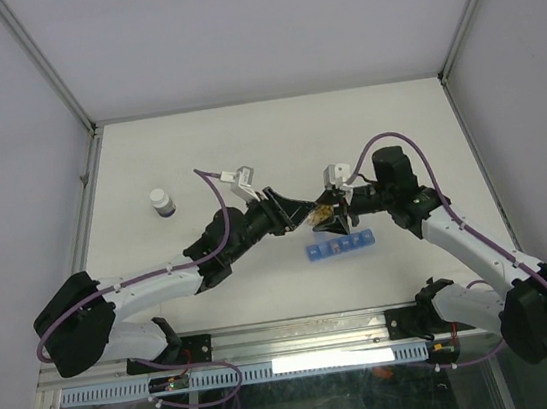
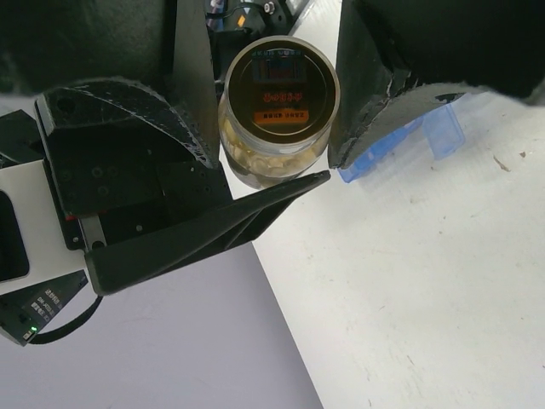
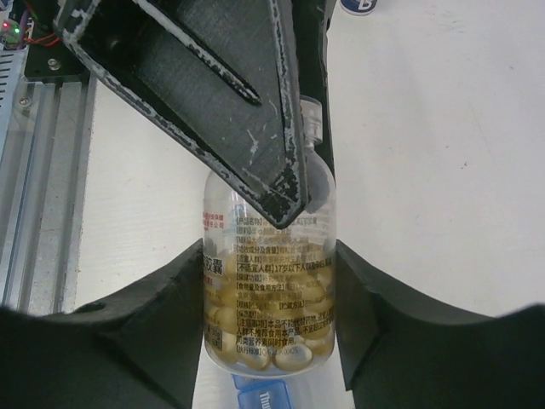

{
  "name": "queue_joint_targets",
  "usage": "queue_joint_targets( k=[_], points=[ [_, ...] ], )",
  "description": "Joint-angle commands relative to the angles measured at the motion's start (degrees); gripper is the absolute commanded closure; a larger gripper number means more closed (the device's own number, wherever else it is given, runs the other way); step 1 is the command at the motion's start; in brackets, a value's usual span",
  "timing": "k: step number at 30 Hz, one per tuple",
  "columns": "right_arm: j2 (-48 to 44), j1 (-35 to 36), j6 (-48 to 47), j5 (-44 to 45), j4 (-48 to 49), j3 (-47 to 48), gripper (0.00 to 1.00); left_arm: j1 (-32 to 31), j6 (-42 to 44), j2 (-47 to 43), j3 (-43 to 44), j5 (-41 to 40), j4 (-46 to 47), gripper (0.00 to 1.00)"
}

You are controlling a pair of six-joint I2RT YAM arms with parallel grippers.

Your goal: Sort the pills into containers

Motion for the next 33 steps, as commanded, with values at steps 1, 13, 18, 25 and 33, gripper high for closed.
queue_joint_targets(
  k=[1,13,18,25,33],
  points=[
    [-0.5,0.7,-1.4,0.9,2.4,0.9,0.41,-0.8,-1.4,0.3,2.9,4.6,3.8,1.0],
    [-0.5,1.9,-2.7,3.3,1.3,0.9,0.28,-0.8,-2.1,0.7,3.0,4.7,4.6,1.0],
    [-0.2,2.4,-3.2,4.0,0.7,1.1,0.35,-0.8,-2.2,0.8,3.2,4.9,4.8,1.0],
    [-0.3,2.6,-5.1,2.9,-2.2,1.9,0.87,-0.8,-2.7,-0.6,2.7,4.8,4.9,0.92],
    [0.1,0.9,-4.6,-2.1,-5.2,3.6,1.0,-0.7,0.4,-5.0,0.2,1.9,4.4,0.18]
  ],
)
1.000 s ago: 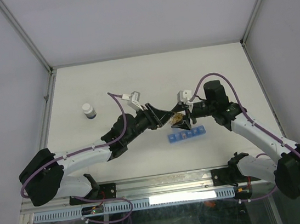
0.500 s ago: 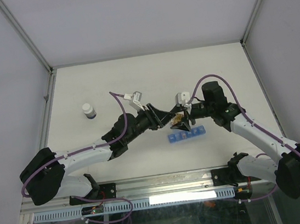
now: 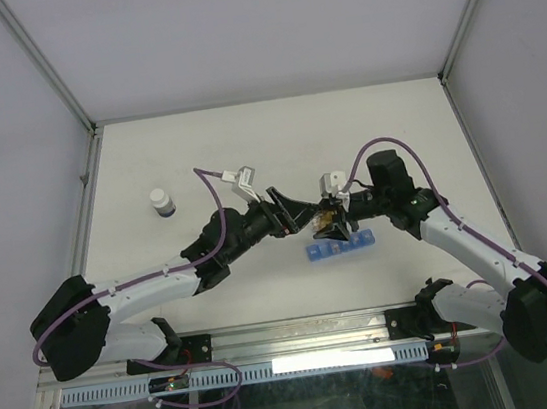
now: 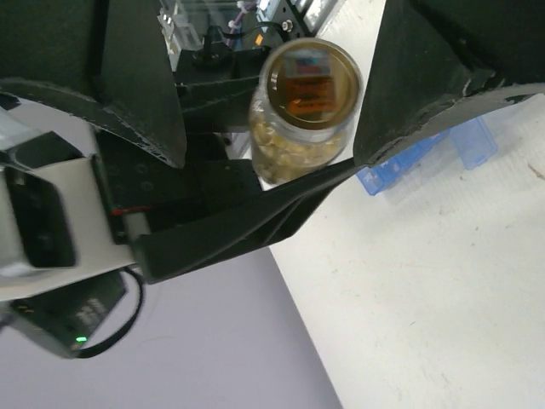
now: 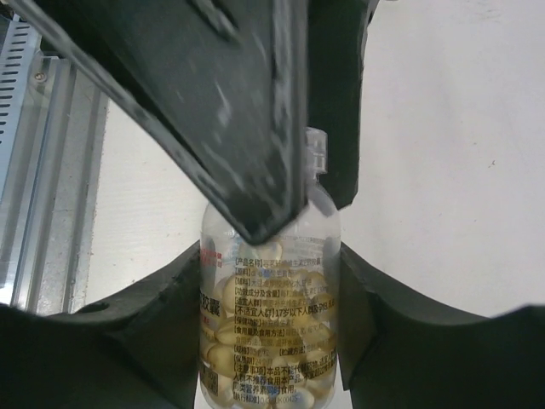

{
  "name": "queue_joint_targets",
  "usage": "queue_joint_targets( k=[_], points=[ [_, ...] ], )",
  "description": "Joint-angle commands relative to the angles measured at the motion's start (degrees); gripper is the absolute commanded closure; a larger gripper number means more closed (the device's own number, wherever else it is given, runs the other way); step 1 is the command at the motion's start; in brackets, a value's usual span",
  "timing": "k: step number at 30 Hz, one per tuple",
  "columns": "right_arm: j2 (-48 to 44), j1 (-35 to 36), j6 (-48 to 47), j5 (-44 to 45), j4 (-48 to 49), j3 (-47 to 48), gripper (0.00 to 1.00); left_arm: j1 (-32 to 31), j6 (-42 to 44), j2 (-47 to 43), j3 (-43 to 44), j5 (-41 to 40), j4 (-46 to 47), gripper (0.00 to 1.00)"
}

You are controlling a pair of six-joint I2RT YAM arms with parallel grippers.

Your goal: Sort the pills into containers

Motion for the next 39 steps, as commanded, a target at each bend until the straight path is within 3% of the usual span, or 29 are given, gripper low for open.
queue_joint_targets(
  k=[1,5,9,16,21,29,35,39],
  points=[
    [0.4,-1.7,-0.5,-4.2,-2.2,3.9,1.0,-0.5,2.0,-5.7,-0.1,-2.2,3.9,0.15],
    [1.1,-4.8,-2.0,-9.0,-6.6,5.6,1.0,-0.5,6.4,-10.0,-1.6,-3.2,2.3,0.01],
    [0.5,-7.0,-6.4,-13.5,-11.6,6.3,1.0,-0.5,10.1,-17.3,-5.5,-4.9,0.4,0.01],
    [-1.1,-10.8,-8.3,-17.8,-15.7,6.9,1.0,-0.5,18.7,-31.4,-11.4,-0.5,1.3,0.01],
    [-2.0,-13.7,-7.3,-19.9,-17.6,7.8,1.0,-0.5,26.4,-36.6,-17.3,3.8,8.7,0.01],
    [-1.4,-14.5,-10.7,-21.5,-22.5,9.1,1.0,-0.5,46.4,-31.7,-20.1,19.7,19.3,0.01],
    [-1.2,-14.2,-13.5,-21.4,-24.3,9.1,1.0,-0.5,65.9,-25.2,-17.0,25.3,15.8,0.01],
    [-0.6,-13.2,-17.7,-20.6,-27.2,9.5,1.0,-0.5,72.2,-18.5,-12.5,28.0,12.0,0.01]
  ],
)
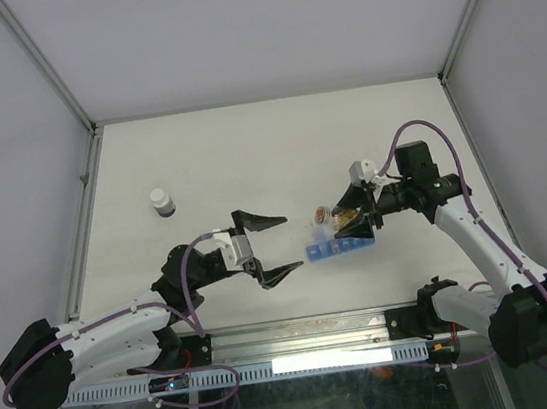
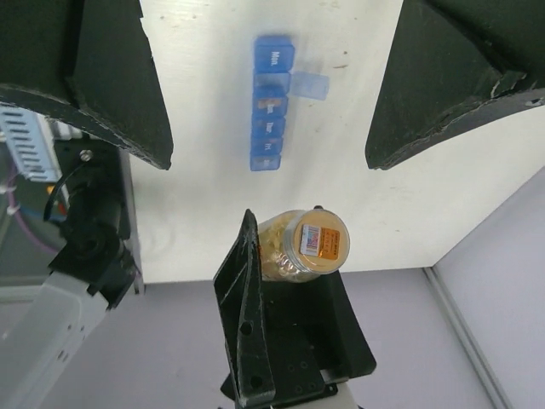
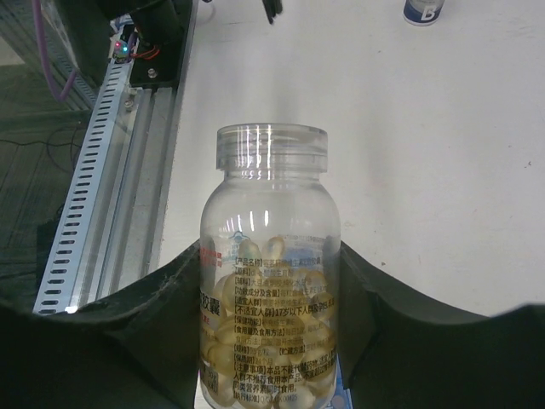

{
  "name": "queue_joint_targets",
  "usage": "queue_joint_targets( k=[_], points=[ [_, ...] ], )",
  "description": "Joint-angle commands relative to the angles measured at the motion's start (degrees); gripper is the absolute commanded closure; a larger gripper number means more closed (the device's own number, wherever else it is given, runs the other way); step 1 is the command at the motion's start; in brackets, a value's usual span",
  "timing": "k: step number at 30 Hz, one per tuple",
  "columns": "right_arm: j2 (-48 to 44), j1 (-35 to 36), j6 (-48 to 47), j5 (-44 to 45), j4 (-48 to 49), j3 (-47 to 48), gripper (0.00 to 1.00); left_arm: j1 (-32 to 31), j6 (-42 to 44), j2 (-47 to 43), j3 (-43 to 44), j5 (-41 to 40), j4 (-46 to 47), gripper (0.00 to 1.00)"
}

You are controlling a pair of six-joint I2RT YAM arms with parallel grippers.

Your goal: Sort the pills into containers

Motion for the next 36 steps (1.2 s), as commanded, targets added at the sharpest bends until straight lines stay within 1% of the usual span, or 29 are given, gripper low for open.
queue_joint_targets(
  k=[1,6,9,12,15,18,21,25,31,36],
  points=[
    [0.2,1.1,-5.9,-1.7,-3.1,3.1,1.0,-0.5,13.1,5.9,6.2,6.1,-0.6,0.01],
    [1.2,3.0,-8.3,-0.2,-4.5,3.2,1.0,-0.2,14.7,12.3,10.0,8.5,0.9,0.03],
    [1.2,3.5,-9.3,0.1,-4.9,3.0,1.0,0.0,14.7,15.7,13.1,9.5,-0.6,0.09],
    [1.1,3.7,-9.6,0.3,-5.1,3.0,1.0,0.4,14.2,18.2,14.7,9.7,-1.4,0.14],
    [1.1,3.9,-9.8,0.5,-5.2,3.0,1.0,0.5,13.8,19.7,15.8,10.3,-1.4,0.23],
    [1.1,4.1,-9.9,0.4,-5.2,3.0,1.0,0.5,13.5,20.5,16.8,10.6,-2.4,0.27],
    [1.1,4.2,-9.9,0.6,-5.2,2.9,1.0,0.5,13.2,20.9,17.3,10.4,-2.2,0.35],
    [1.1,4.3,-10.1,0.6,-5.3,2.9,1.0,0.6,12.5,21.9,17.9,10.1,-1.5,0.37],
    [1.2,4.4,-10.3,0.9,-5.3,2.8,1.0,0.7,11.2,23.4,18.6,11.1,-1.0,0.43],
    [1.4,4.5,-10.5,1.4,-5.4,2.7,1.0,0.9,9.5,23.7,18.6,11.9,-0.4,0.45]
  ],
)
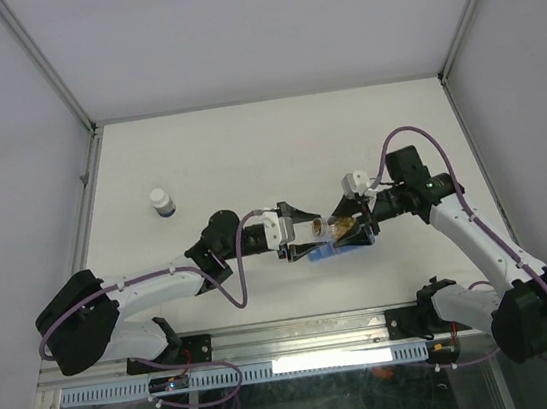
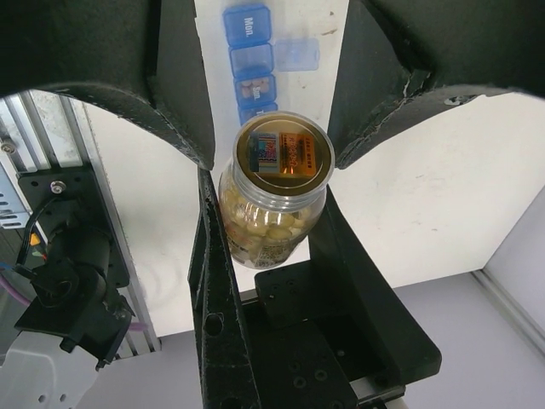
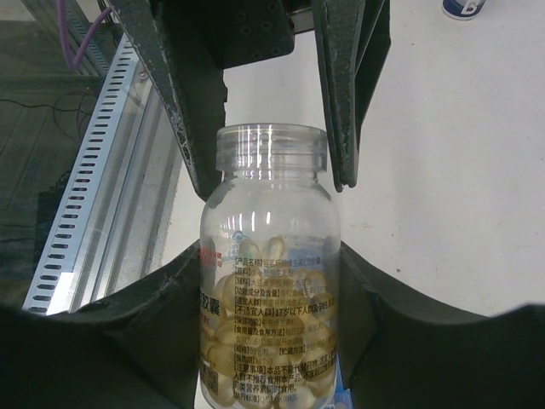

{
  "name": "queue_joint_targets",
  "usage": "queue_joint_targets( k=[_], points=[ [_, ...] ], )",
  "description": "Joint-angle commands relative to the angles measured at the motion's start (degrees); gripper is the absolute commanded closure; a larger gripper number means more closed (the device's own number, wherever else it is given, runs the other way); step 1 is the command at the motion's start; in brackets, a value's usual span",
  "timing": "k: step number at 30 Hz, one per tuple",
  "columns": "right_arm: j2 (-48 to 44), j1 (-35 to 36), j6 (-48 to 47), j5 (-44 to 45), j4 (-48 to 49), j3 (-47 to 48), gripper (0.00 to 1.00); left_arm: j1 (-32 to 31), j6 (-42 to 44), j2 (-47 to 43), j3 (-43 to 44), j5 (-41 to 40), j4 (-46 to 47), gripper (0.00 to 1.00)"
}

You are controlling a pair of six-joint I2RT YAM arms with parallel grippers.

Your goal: Sort the pills into containers

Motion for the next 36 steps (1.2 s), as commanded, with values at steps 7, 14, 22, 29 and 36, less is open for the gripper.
queue_joint_targets(
  k=[7,14,22,29,36],
  points=[
    [0.3,0.8,-1.8,0.6,0.5,2.1,1.0,1.4,-5.1,-0.7,1.4,3.5,5.2,0.45],
    [0.3,1.0,-2.0,0.7,0.4,2.1,1.0,2.6,-8.0,-0.8,1.7,5.9,5.0,0.51],
    [0.2,1.0,-2.1,0.7,0.3,2.1,1.0,3.0,-10.1,-0.1,2.1,7.6,5.0,0.6],
    [0.1,1.0,-2.1,0.7,0.3,2.2,1.0,3.1,-11.0,0.8,2.4,7.6,4.9,0.53],
    [0.2,1.0,-2.1,0.8,0.3,2.2,1.0,3.3,-11.1,1.2,2.8,7.7,4.4,0.53]
  ],
)
